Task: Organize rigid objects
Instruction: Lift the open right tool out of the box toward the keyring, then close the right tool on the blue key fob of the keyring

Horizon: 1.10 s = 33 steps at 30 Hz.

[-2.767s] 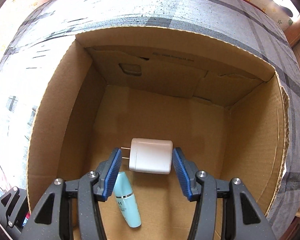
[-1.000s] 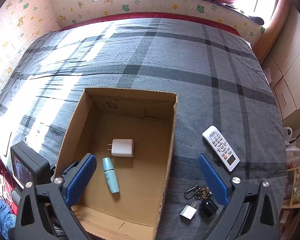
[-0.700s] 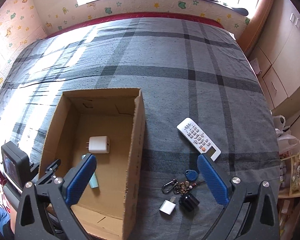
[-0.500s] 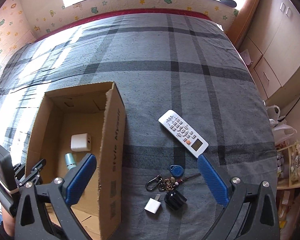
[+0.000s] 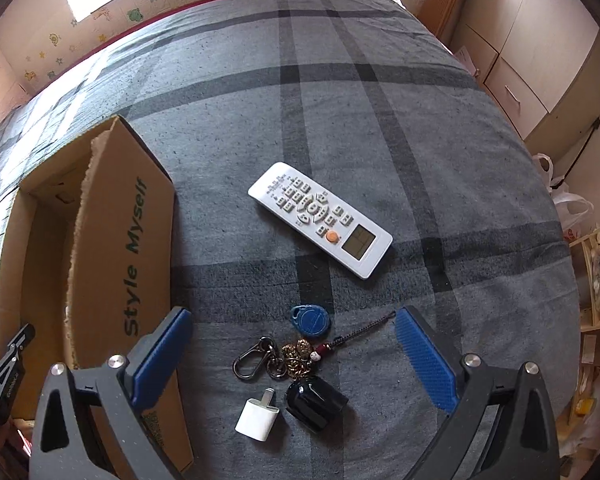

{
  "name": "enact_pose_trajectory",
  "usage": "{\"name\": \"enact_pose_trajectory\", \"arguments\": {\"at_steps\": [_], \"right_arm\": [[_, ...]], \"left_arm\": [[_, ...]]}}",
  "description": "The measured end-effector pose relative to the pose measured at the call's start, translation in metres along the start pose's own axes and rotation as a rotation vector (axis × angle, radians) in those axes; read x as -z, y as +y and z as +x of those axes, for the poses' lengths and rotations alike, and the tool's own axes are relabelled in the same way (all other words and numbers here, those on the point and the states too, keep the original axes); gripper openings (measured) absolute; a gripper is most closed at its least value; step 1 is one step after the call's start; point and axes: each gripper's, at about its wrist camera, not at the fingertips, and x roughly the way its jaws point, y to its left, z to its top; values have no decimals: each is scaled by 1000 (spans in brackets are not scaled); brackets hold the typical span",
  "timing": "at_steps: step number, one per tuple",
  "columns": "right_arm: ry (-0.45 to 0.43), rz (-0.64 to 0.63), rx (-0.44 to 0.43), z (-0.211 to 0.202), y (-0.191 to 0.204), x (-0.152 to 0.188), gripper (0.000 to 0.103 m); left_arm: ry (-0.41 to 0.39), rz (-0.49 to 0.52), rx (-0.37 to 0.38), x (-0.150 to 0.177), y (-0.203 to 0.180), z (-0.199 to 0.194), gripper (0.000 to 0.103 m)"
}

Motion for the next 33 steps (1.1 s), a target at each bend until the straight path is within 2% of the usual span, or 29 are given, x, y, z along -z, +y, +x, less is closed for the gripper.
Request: {"name": "enact_pose_trajectory", "arguments": {"at_steps": [11,16,22,25,27,28,33], "right_arm": [[71,-5,13,50,-11,1,103],[99,-8,4,62,-11,0,99],[139,-22,-14,72,-10,2,79],[161,-26,-6,78,-8,6,65],[170,-28,6,82,-6,6,41],[171,-27,6,83,-5,6,34],[157,-28,9,77,-7,7,33]], "left_arm": [[4,-4,6,-1,0,-1,13],[5,-5,7,-1,0,0,13],[6,-7,6,-2,1,0,13],[6,-10,8,-2,1,0,13],[6,-11,9,-1,2,0,13],[6,-12,10,-1,2,0,13],[6,-11,7,-1,2,0,13]]}}
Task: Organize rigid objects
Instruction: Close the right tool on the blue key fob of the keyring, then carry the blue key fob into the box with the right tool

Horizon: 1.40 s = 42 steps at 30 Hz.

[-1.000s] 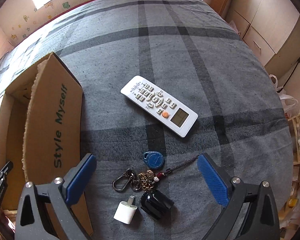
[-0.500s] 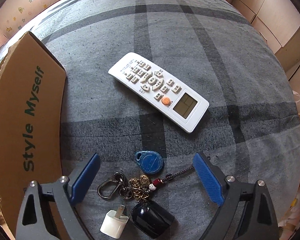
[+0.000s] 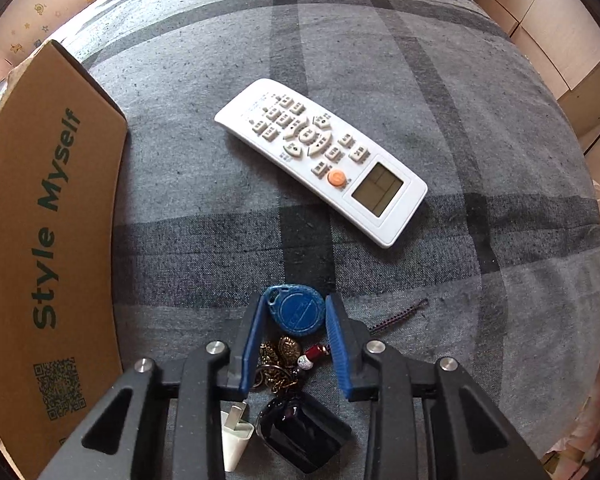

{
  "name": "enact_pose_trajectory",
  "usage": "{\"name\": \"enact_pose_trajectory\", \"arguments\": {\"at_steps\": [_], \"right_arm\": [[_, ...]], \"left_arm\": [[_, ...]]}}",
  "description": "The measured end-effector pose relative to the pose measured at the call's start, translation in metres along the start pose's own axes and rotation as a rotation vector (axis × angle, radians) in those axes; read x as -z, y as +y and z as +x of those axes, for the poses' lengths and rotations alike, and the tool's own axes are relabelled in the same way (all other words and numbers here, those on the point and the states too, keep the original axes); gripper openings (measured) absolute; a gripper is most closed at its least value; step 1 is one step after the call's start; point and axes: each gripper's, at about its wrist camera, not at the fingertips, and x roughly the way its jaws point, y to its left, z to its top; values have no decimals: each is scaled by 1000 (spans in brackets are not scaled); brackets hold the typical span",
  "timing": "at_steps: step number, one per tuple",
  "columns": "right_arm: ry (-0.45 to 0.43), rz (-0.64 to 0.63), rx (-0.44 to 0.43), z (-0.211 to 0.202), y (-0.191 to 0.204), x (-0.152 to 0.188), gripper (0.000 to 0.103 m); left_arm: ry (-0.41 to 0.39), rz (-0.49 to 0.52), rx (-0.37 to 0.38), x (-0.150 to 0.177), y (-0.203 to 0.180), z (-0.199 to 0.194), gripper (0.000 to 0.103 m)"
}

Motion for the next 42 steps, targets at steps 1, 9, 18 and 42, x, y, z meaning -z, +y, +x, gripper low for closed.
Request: {"name": "enact_pose_trajectory", "arguments": {"at_steps": [1,9,18,42], "right_arm": [[-2,-1,5,-2,0,1,33],[-22,-2,9,-24,2,4,33],[-64,-33,8,-64,10,7,33],[-156,-142,12,-137,50,6,33]], "left_arm": [[0,1,-1,0,0,0,13],[1,1,-2,0,-1,0,13],[-1,4,-6,0,-3,0,13],[2,6,-9,-1,-4,-1,13]]}}
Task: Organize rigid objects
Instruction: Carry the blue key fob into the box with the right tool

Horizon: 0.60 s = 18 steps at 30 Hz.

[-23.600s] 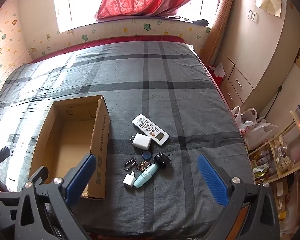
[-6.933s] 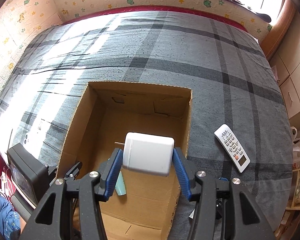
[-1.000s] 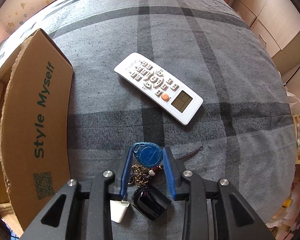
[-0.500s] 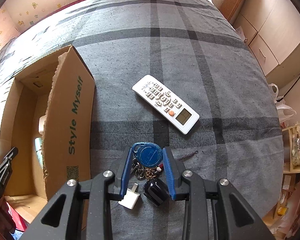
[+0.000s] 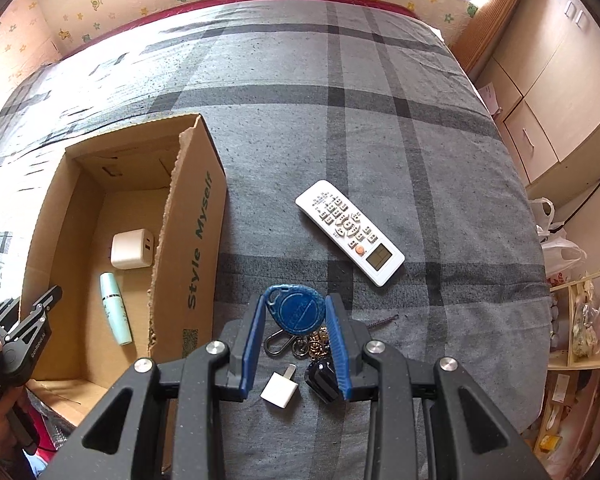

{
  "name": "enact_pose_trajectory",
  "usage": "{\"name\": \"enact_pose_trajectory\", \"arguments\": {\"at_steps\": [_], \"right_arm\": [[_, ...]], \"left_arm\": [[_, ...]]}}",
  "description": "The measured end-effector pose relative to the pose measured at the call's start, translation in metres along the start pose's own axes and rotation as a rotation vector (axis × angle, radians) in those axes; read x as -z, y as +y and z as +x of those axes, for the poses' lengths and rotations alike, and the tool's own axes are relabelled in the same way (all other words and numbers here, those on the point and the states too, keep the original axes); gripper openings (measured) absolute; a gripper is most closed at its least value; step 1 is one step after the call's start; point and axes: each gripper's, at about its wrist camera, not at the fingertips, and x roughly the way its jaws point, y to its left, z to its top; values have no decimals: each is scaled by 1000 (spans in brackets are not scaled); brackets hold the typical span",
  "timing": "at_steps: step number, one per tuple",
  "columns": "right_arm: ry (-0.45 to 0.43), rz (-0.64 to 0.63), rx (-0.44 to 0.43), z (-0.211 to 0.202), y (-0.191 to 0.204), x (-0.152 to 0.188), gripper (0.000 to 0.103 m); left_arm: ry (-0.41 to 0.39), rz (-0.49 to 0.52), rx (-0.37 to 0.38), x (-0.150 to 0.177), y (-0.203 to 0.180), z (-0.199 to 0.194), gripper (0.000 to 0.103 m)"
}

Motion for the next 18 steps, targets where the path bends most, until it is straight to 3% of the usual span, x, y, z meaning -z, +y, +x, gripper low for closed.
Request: {"name": "enact_pose_trajectory", "arguments": {"at_steps": [18], "right_arm": [[-56,-166,-54,-24,77,-12,33]], "left_arm": [[-1,1,0,0,0,0,13]]}}
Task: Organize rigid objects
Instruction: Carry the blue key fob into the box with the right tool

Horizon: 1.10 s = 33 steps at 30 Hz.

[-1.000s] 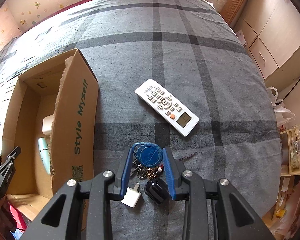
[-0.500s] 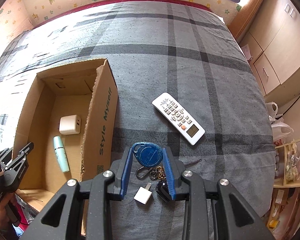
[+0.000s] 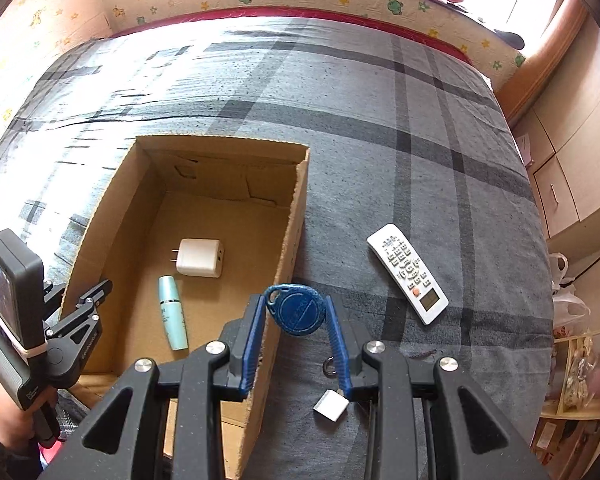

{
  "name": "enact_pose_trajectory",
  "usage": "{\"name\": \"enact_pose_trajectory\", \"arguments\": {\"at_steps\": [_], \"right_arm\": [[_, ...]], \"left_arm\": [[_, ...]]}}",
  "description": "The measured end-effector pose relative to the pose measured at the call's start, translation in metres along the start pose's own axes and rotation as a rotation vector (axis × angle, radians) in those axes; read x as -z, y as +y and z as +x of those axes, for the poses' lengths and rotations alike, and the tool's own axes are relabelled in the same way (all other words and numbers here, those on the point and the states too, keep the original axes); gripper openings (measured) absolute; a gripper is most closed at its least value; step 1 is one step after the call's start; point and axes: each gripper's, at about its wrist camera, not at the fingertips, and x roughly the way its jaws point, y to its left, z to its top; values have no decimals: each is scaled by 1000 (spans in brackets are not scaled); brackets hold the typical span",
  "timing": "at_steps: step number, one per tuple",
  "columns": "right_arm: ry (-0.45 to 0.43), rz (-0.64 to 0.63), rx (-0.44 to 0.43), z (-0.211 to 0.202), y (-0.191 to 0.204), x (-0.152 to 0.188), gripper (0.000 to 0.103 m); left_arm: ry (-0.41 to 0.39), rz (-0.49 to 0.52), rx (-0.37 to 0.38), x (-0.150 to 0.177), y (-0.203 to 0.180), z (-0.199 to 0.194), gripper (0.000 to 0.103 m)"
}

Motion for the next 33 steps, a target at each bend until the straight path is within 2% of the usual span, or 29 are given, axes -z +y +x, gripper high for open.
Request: {"name": "enact_pose_trajectory", "arguments": {"at_steps": [18,33], "right_arm": [[29,-98,-68,31,73,-14,33],[99,-97,-75,83,96,-13,33]], "left_arm": [[0,-5,9,0,1,1,13],[-1,-7,12,1,2,1,13]]}}
